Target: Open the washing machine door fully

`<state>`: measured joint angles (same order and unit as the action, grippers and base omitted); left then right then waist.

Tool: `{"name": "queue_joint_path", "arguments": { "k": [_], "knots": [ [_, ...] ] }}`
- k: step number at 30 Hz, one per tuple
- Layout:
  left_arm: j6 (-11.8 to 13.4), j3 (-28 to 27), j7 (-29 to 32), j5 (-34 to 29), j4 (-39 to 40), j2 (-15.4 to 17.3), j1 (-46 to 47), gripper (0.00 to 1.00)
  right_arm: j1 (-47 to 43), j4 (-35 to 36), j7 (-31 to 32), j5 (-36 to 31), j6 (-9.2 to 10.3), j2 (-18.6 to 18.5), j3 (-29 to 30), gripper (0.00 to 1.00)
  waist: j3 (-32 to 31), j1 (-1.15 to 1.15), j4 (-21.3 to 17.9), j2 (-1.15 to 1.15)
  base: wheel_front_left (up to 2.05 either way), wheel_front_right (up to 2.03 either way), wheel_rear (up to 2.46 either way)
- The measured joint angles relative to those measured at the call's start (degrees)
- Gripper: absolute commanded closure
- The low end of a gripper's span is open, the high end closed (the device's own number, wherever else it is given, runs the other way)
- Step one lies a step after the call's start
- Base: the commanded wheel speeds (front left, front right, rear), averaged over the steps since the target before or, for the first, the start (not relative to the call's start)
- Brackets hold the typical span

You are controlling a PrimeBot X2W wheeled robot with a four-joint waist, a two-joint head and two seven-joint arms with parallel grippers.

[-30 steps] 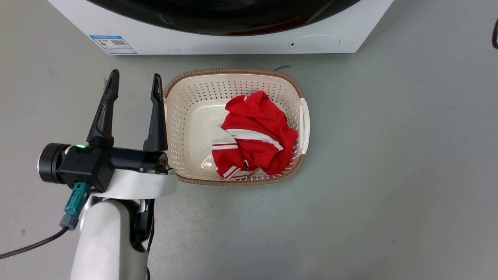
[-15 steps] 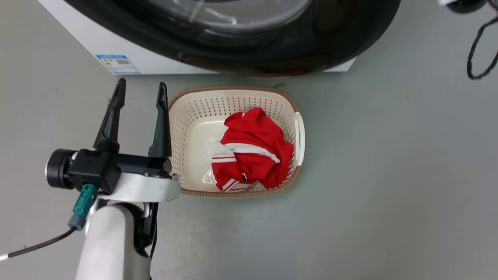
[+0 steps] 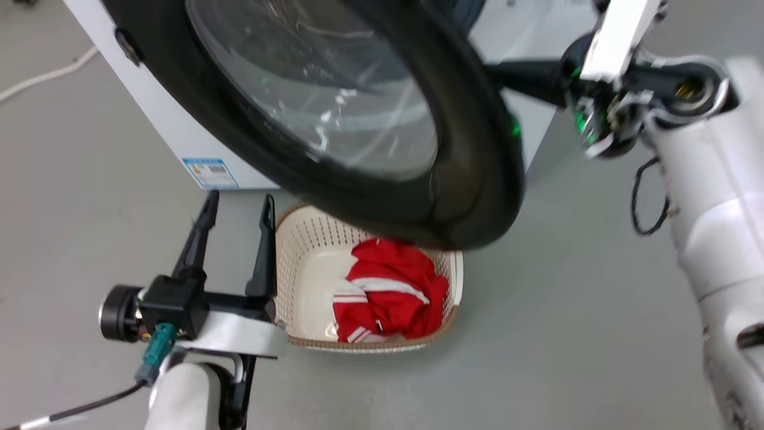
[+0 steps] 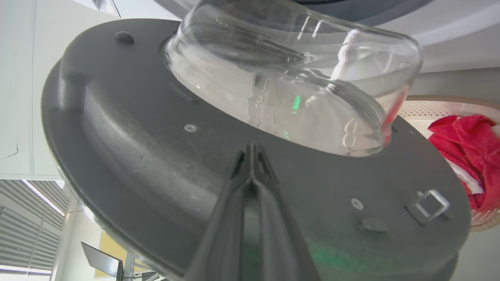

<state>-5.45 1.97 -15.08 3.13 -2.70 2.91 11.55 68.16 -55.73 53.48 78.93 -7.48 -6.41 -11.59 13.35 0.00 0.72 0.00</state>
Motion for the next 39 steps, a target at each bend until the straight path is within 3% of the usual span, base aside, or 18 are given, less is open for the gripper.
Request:
{"name": "queue_joint_path", "arguments": {
  "k": [15, 24, 32, 39],
  "knots": [
    [1.5, 1.4, 0.0, 0.8, -0.6, 0.0, -5.5, 0.0, -14.1, 10.1, 4.6, 5.1, 0.0, 3.2, -3.8, 1.0, -7.9, -0.01, 2.3, 0.0, 0.0, 0.0, 0.0],
    [1.9, 1.8, 0.0, 1.0, -0.8, 0.0, -6.1, 0.0, -19.2, 18.0, 3.2, 13.7, 0.0, 3.4, -14.1, 1.0, -9.1, -0.01, 2.4, 0.0, 0.0, 0.0, 0.0],
    [2.2, 1.6, 0.0, 1.2, -0.5, 0.0, -6.2, 0.0, -21.2, 22.1, -3.3, 16.3, 0.0, 3.4, -20.1, 1.0, -9.1, -0.01, 1.9, 0.0, 0.0, 0.0, 0.0],
    [2.6, 1.4, 0.0, 1.5, -0.2, 0.0, -6.5, 0.0, -25.1, 25.6, -21.5, 11.5, -0.01, 2.9, -16.1, 1.0, -9.4, 0.0, 1.5, 0.0, 0.0, 0.0, 0.0]
  ]
}}
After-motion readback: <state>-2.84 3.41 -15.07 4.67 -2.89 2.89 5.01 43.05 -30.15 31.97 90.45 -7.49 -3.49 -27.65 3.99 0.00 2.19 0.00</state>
